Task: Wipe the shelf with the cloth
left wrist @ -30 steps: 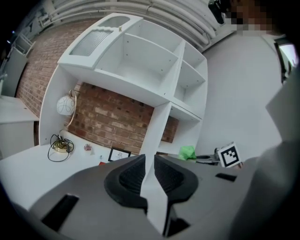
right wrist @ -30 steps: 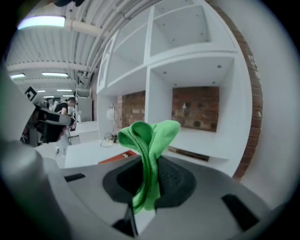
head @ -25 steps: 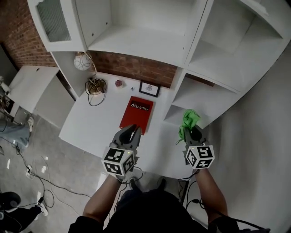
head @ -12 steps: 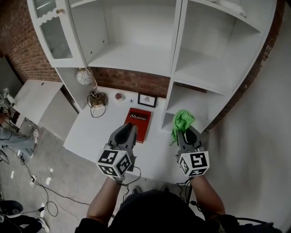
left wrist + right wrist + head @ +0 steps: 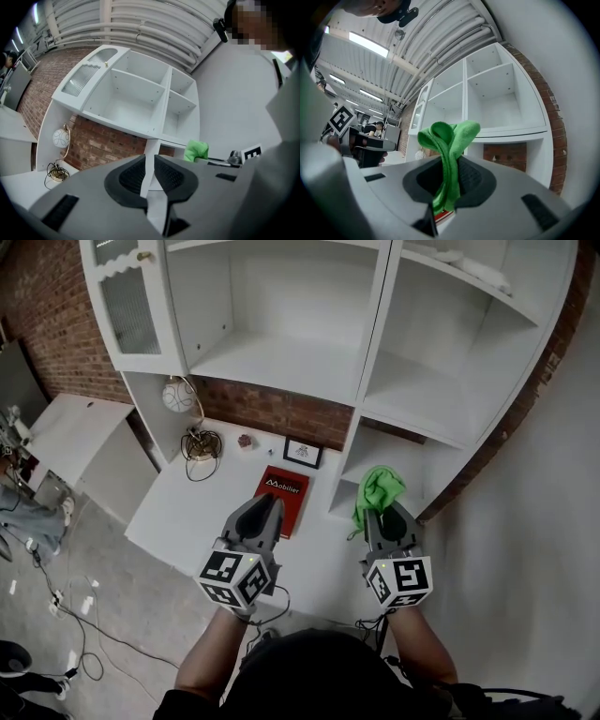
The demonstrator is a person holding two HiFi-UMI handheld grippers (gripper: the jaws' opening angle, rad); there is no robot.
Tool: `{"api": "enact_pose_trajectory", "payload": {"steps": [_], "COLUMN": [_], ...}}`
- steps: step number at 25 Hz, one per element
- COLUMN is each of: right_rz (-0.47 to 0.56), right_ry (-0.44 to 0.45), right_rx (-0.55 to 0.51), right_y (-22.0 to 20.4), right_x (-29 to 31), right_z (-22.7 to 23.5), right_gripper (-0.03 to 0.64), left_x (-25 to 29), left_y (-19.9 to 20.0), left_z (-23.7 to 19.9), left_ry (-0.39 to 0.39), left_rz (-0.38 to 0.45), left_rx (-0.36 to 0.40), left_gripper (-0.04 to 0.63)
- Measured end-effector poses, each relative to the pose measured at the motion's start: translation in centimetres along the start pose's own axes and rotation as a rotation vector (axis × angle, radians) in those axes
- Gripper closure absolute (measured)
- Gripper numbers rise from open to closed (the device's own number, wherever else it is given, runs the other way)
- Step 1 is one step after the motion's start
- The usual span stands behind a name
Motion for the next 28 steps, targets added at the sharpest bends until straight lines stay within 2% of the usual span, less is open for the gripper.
{"api": "enact_pose_trajectory", "payload": {"steps": [6, 28], "right_rz": [-0.003, -0.025], "right_ry": [0.017, 0.031], "right_rx": [0.002, 0.022], "right_y": [0.2, -0.4], "right_x": [0.6, 1.5], "right_z": [0.2, -0.4], "right_gripper": [0.561, 0.563], "left_x": [-0.3, 0.2], "left_y": [-0.1, -0.4], "left_z": [-0.4, -1.4], "left_ry": [0.022, 0.012], "left_rz": [0.007, -0.008], "left_rx": [-0.019, -0.034], "left_gripper": [0.538, 0.538]}}
Point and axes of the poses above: the fingertips, and each gripper's own axes: x forward along the fingers, z to its right, y out of its top, the point moved 8 cm from there along -x, backward along the fingers, and after that the axes turned 11 degrees about y, right-handed, at the moved point
